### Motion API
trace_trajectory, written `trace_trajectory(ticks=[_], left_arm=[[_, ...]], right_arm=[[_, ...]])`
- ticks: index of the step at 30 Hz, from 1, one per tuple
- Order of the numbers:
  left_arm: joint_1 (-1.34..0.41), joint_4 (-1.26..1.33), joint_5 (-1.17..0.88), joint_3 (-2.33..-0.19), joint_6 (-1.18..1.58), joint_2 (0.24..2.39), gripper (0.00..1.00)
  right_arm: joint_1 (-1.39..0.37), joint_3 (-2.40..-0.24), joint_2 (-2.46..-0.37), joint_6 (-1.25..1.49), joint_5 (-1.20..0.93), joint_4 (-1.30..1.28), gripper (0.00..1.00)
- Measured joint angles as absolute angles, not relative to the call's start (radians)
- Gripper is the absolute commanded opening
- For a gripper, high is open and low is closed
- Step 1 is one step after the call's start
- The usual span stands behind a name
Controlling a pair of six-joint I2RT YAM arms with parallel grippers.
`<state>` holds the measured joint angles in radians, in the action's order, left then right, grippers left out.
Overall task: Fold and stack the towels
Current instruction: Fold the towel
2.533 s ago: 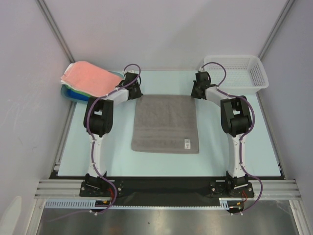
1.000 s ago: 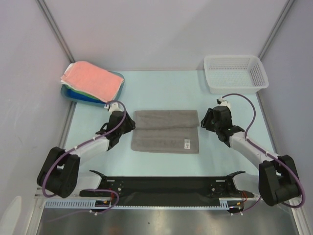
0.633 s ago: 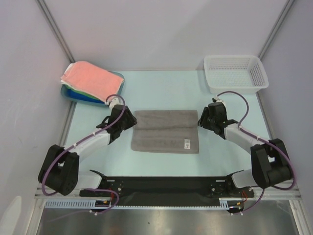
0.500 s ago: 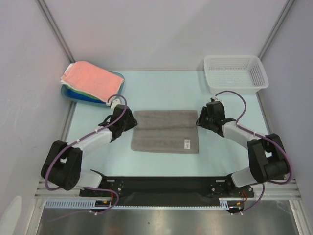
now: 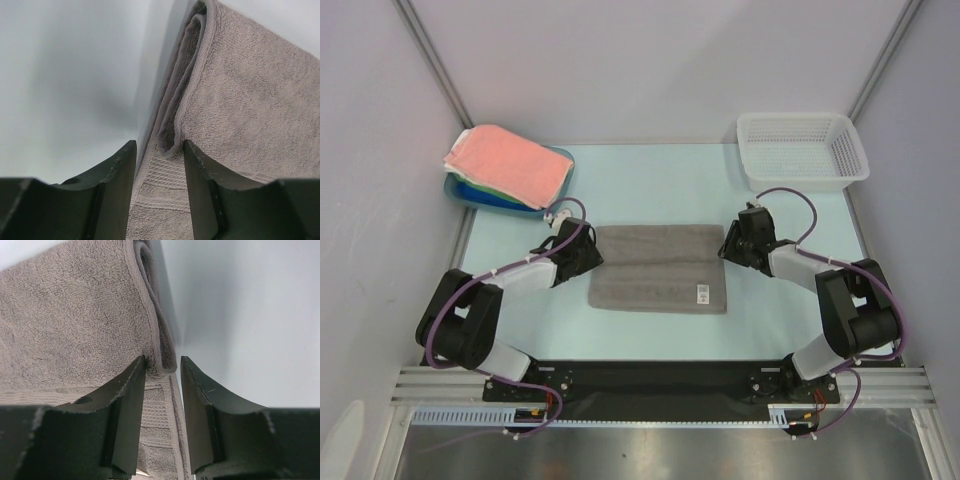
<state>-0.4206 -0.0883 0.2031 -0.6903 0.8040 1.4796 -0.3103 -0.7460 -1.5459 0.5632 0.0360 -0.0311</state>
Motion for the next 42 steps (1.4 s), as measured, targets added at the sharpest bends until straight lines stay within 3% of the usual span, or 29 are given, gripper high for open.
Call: trace_trajectory(ticks=[15, 23, 33, 42], left_arm=[[-0.421, -0.083, 0.196, -0.690, 0.804, 1.480, 0.32], [-0.421, -0.072, 0.179, -0.690, 0.804, 1.480, 0.27], [-0.421, -0.069, 0.169, -0.698, 0.801, 1.480, 0.01], [-0.421, -0.098, 0.169, -0.757, 0.777, 1.468, 0.00]], right_arm=[[-0.308, -0.734, -1.546, 0.576, 0.029, -0.015, 0.35], [-0.307, -0.734, -1.546, 0.584, 0.020, -0.013, 0.25], [-0.308, -0.734, -1.545, 0.599, 0.013, -0.011, 0.03], [-0.308, -0.749, -1.488, 0.592, 0.013, -0.075, 0.00]])
